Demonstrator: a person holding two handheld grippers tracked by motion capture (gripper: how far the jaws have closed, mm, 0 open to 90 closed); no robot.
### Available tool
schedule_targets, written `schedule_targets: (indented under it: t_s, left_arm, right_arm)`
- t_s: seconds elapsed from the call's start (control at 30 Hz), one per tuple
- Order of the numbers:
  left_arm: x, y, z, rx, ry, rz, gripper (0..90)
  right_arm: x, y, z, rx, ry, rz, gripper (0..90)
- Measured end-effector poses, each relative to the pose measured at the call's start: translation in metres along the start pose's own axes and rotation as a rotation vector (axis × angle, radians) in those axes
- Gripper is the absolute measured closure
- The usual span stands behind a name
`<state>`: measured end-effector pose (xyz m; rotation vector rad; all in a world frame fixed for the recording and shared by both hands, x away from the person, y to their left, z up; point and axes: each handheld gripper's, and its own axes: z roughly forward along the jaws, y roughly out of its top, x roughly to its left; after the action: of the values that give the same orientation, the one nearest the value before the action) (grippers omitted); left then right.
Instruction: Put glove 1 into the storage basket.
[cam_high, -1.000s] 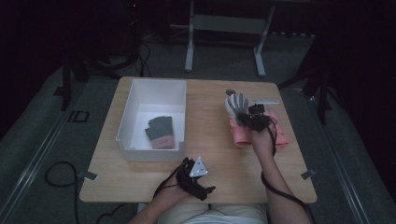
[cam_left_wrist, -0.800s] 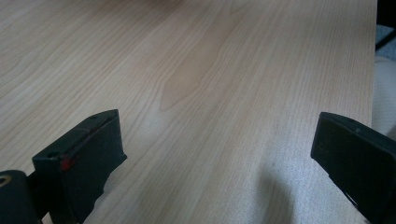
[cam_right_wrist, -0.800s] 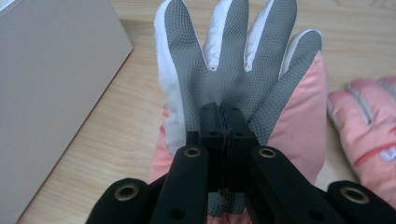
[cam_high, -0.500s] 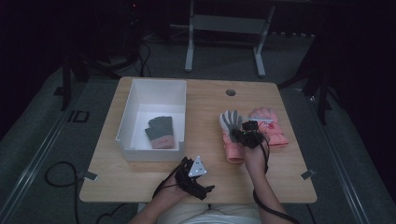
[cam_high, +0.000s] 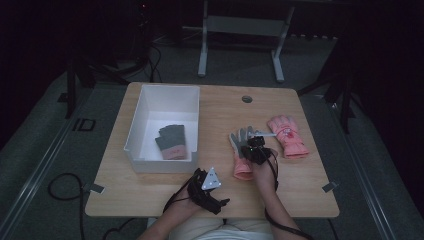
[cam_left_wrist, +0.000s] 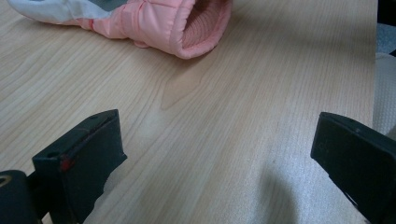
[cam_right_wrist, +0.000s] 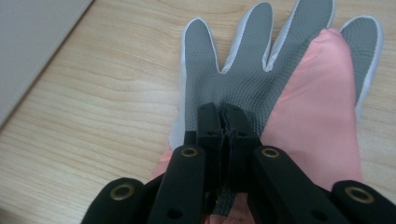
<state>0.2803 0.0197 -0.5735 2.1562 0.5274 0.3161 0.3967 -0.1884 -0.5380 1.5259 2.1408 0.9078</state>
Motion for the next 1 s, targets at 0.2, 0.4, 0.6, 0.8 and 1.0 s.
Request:
schedule_targets:
  t_s: [0.2, 0.4, 0.6, 0.8, 1.0]
  left_arm:
    - [0.000, 0.000, 0.000, 0.001, -0.005, -0.004, 2.0]
    - [0.002, 0.001, -0.001, -0.007, -0.013, -0.012, 2.0]
    - [0.001, 0.001, 0.000, -0.002, -0.010, -0.003, 2.0]
    - [0.001, 0.001, -0.001, -0.001, -0.005, 0.002, 2.0]
    - [0.002, 0.001, 0.000, -0.001, -0.002, -0.001, 2.0]
  right_arm:
    - [-0.002, -0.001, 0.003, -0.005, 0.013, -0.008, 84.0]
    - [-0.005, 0.005, -0.016, -0.059, 0.044, 0.001, 77.6]
    - [-0.029, 0.015, -0.050, -0.142, 0.044, -0.008, 76.5]
    - [-0.090, 0.018, -0.070, -0.203, -0.036, 0.009, 76.3]
    - [-0.134, 0.014, -0.070, -0.205, -0.090, 0.032, 73.8]
